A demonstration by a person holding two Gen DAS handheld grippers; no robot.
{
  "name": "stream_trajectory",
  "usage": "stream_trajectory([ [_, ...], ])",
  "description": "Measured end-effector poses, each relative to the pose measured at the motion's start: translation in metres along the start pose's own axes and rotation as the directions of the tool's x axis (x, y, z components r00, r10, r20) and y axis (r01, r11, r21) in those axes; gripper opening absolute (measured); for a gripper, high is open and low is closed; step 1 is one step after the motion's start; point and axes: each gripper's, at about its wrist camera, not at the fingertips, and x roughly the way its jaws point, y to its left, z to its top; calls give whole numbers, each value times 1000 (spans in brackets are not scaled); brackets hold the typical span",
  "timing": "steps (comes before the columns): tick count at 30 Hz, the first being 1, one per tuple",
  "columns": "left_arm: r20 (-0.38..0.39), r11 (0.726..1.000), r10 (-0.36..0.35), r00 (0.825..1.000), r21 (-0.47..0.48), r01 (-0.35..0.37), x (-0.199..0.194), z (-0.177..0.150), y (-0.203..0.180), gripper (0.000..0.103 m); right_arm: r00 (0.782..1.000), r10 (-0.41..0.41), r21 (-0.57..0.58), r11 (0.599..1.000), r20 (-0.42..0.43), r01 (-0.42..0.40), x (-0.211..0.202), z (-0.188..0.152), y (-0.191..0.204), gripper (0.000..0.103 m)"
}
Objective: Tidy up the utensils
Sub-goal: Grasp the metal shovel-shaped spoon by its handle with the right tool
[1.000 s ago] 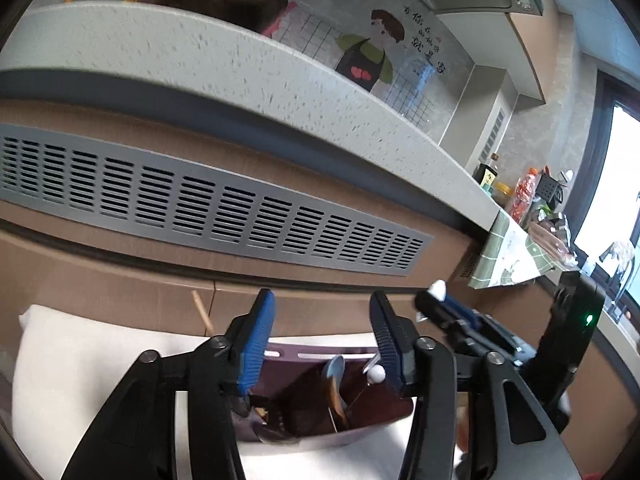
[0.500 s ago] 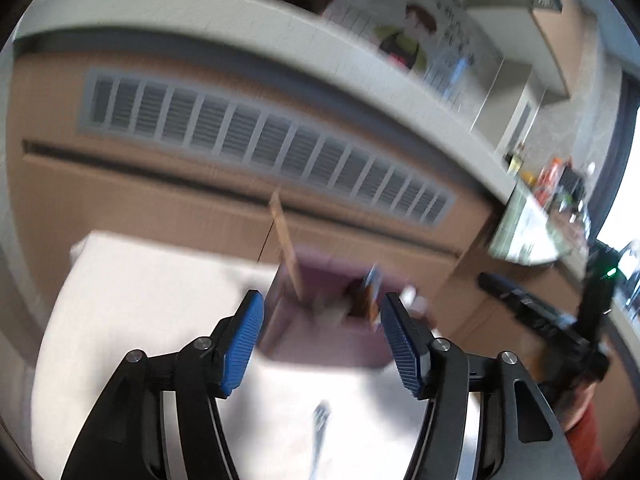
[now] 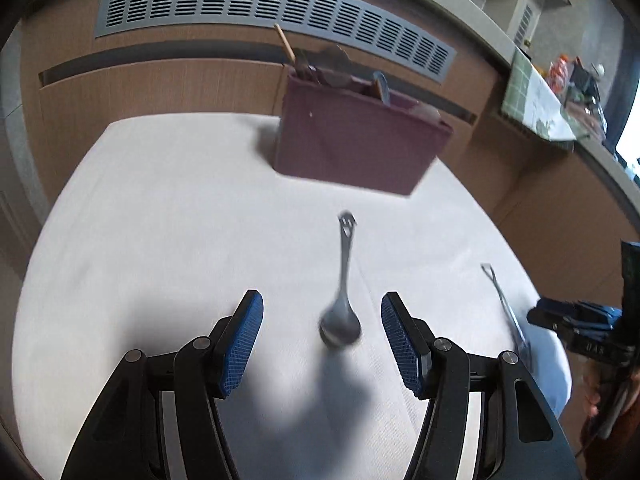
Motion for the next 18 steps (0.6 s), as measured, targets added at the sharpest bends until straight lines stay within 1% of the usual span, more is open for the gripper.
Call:
stream_trajectory([
  [3, -21, 1000, -3, 1000, 11, 3, 4, -10, -8, 62, 999, -52, -18, 998, 12, 52, -5, -22, 9, 39],
  [4, -32, 1000, -4, 999, 17, 4, 6, -13, -11, 62, 998, -52, -20, 998, 20, 53, -5, -25, 12, 39],
  [6, -47, 1000, 3, 999, 28, -1, 10, -16, -16, 62, 998, -39, -11, 999, 40, 40, -5, -24, 17, 39],
  [9, -57, 999, 16, 998, 32, -14, 12, -20, -17, 62, 998, 20, 4, 1000, 51, -21, 0, -17, 23, 39],
  [10, -62, 999, 18, 998, 30, -16, 13, -20, -16, 62, 997, 44, 8, 999, 60, -44, 3, -14, 24, 36],
  [11, -71, 1000, 22, 997, 24, -20, 15, -21, -15, 62, 997, 50, 9, 999, 58, -51, 8, -10, 26, 33],
  [12, -77, 1000, 25, 997, 20, -23, 15, -22, -13, 62, 998, 40, 12, 999, 43, -41, 13, -6, 27, 26],
  [14, -78, 1000, 24, 997, 16, -23, 15, -23, -10, 62, 999, 7, 3, 1000, 39, -7, 19, -1, 29, 21],
  [16, -79, 1000, 24, 997, 12, -23, 16, -21, -9, 62, 997, -56, -33, 998, 45, 58, 23, 5, 34, 6],
  [18, -80, 1000, 26, 996, 4, -26, 18, -20, -9, 62, 992, -112, -80, 990, 55, 116, 25, 10, 39, 5],
])
